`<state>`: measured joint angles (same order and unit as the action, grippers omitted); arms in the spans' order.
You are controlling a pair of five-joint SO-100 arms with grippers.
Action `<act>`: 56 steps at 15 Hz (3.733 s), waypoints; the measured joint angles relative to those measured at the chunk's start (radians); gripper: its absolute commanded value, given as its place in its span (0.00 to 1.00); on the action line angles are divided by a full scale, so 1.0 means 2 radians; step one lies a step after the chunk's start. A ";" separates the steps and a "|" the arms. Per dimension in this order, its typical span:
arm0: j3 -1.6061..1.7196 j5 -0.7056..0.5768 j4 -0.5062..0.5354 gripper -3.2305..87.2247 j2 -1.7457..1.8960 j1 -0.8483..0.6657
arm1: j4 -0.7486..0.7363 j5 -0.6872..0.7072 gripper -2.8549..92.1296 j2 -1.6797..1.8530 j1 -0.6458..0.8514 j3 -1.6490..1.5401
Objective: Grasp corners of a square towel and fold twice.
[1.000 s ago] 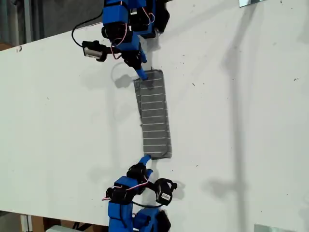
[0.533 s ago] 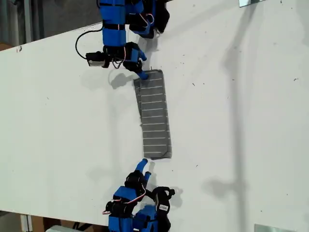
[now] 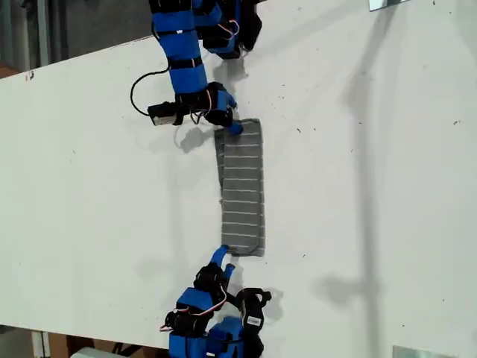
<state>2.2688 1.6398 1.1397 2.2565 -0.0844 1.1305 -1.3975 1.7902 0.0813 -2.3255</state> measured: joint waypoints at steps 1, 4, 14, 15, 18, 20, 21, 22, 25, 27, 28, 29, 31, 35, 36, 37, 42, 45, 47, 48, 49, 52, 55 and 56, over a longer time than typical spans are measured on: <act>0.000 0.000 0.000 0.31 0.001 0.002 | -0.008 -0.011 0.33 -0.002 -0.006 -0.003; -0.001 0.003 0.002 0.31 0.004 0.005 | -0.062 -0.043 0.35 0.000 -0.033 -0.014; -0.023 0.008 0.009 0.31 -0.005 0.008 | 0.065 -0.104 0.36 0.249 -0.052 -0.076; -0.023 0.008 0.009 0.31 -0.006 0.008 | 0.033 -0.117 0.36 0.264 -0.069 -0.080; -0.023 0.008 0.009 0.31 -0.006 0.012 | -0.055 -0.148 0.35 0.250 -0.097 -0.106; -0.023 0.008 0.009 0.31 -0.006 0.013 | -0.109 -0.152 0.35 0.206 -0.104 -0.106; -0.023 0.008 0.009 0.31 -0.006 0.014 | -0.126 -0.155 0.35 0.186 -0.102 -0.106; -0.023 0.008 0.009 0.31 -0.006 0.015 | -0.137 -0.160 0.35 0.161 -0.098 -0.105; -0.023 0.008 0.009 0.31 -0.005 0.020 | -0.153 -0.170 0.35 0.081 -0.094 -0.091; -0.023 0.008 0.000 0.31 0.006 0.023 | -0.158 -0.170 0.35 0.044 -0.092 -0.074; -0.019 0.008 0.000 0.31 0.014 0.024 | -0.165 -0.173 0.34 0.033 -0.088 -0.070; -0.012 0.008 -0.002 0.31 0.023 0.025 | -0.174 -0.173 0.32 0.024 -0.087 -0.069; 0.008 0.012 -0.004 0.31 0.048 0.026 | -0.189 -0.170 0.10 0.007 -0.087 -0.063; 0.027 0.018 -0.003 0.31 0.075 0.029 | -0.207 -0.178 0.03 -0.004 -0.084 -0.056; 0.033 0.018 -0.003 0.31 0.075 0.029 | -0.207 -0.179 0.03 0.002 -0.090 -0.059; 0.044 0.018 -0.004 0.31 0.076 0.029 | -0.205 -0.186 0.03 0.006 -0.096 -0.063; 0.096 0.015 0.009 0.30 0.059 -0.020 | -0.105 -0.232 0.03 0.054 -0.132 -0.071; 0.116 -0.024 -0.005 0.30 0.019 -0.075 | -0.026 -0.242 0.03 0.122 -0.138 -0.072; 0.116 -0.066 -0.009 0.30 -0.010 -0.114 | 0.026 -0.244 0.03 0.167 -0.137 -0.072; 0.116 -0.088 -0.012 0.30 -0.023 -0.140 | 0.059 -0.244 0.03 0.189 -0.135 -0.072; 0.120 -0.104 -0.021 0.30 -0.035 -0.166 | 0.079 -0.244 0.03 0.212 -0.130 -0.072; 0.139 -0.130 -0.068 0.30 -0.081 -0.214 | 0.135 -0.244 0.03 0.281 -0.108 -0.072; 0.138 -0.134 -0.081 0.30 -0.106 -0.222 | 0.199 -0.258 0.03 0.331 -0.089 -0.068; 0.138 -0.133 -0.081 0.30 -0.110 -0.222 | 0.216 -0.268 0.03 0.357 -0.089 -0.068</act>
<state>2.5449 1.3729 0.9787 2.0356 -0.5292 1.5631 -1.9343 2.5050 -0.0966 -2.4620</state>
